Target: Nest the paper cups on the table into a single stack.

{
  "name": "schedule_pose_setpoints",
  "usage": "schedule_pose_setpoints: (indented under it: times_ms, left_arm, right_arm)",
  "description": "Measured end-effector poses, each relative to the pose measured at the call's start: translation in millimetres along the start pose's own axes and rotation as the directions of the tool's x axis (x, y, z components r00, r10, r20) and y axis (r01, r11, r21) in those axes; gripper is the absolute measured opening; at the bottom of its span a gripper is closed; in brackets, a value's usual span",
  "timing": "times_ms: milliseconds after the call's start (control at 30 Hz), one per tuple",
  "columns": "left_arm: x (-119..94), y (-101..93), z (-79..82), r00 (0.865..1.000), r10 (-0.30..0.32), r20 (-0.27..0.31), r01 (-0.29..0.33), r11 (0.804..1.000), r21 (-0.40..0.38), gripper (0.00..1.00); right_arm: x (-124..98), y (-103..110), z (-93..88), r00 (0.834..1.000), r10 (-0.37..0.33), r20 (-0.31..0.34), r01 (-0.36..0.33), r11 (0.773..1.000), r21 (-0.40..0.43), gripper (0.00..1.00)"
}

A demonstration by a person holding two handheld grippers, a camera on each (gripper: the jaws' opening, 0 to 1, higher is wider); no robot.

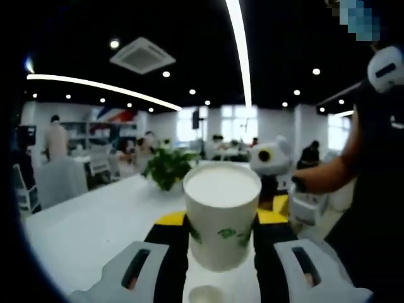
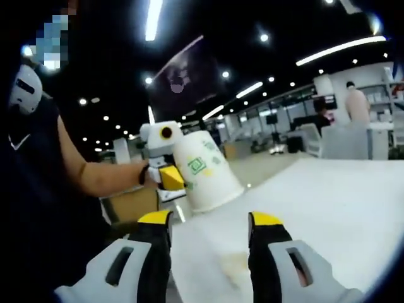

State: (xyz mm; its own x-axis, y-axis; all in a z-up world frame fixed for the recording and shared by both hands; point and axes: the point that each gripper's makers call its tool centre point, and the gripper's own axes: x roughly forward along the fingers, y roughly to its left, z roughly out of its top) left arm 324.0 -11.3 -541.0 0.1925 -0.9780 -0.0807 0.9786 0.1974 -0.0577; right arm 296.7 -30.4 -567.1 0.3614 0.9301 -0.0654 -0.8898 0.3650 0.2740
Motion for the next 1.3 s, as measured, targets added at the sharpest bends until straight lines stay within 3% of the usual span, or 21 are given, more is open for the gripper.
schedule_pose_setpoints:
  times_ms: [100, 200, 367, 533, 600, 1033, 1167, 1300]
  left_arm:
    - [0.0, -2.8, -2.1, 1.0, -0.014, 0.02, 0.014, 1.0, -0.016, 0.39]
    - [-0.9, -3.6, -4.0, 0.999, -0.023, 0.028, 0.024, 1.0, -0.019, 0.39]
    - [-3.6, -14.2, -9.4, 0.997, -0.081, 0.002, 0.081, 0.997, 0.009, 0.39]
    - [-7.5, -19.9, -10.5, 0.992, -0.126, -0.001, 0.126, 0.992, -0.005, 0.39]
    - [-8.0, -21.3, -9.6, 0.991, -0.135, 0.006, 0.135, 0.991, -0.007, 0.4]
    - [-16.0, -16.8, -13.0, 0.996, -0.09, -0.012, 0.09, 0.996, -0.007, 0.38]
    - [-20.0, -16.1, -10.7, 0.997, -0.081, -0.011, 0.081, 0.997, -0.009, 0.4]
    - [-24.8, -9.6, -14.1, 0.998, -0.044, -0.049, 0.042, 0.998, -0.036, 0.5]
  right_arm:
    - [4.4, 9.3, 10.4, 0.998, 0.051, 0.042, -0.054, 0.997, 0.052, 0.38]
    - [4.3, 8.4, 17.8, 0.996, 0.059, 0.074, -0.065, 0.995, 0.081, 0.37]
    - [3.8, 12.9, 17.8, 0.994, 0.085, 0.065, -0.091, 0.991, 0.094, 0.27]
    - [3.4, 21.0, 21.6, 0.985, 0.151, 0.081, -0.162, 0.974, 0.159, 0.21]
    - [3.7, 21.4, 22.4, 0.983, 0.162, 0.088, -0.175, 0.97, 0.17, 0.13]
    - [9.9, 45.3, 37.0, 0.949, 0.296, 0.112, -0.314, 0.922, 0.227, 0.0]
    - [12.9, 47.6, 39.9, 0.946, 0.306, 0.109, -0.323, 0.919, 0.224, 0.0]
    - [14.8, 48.6, 43.9, 0.95, 0.301, 0.083, -0.312, 0.93, 0.193, 0.0]
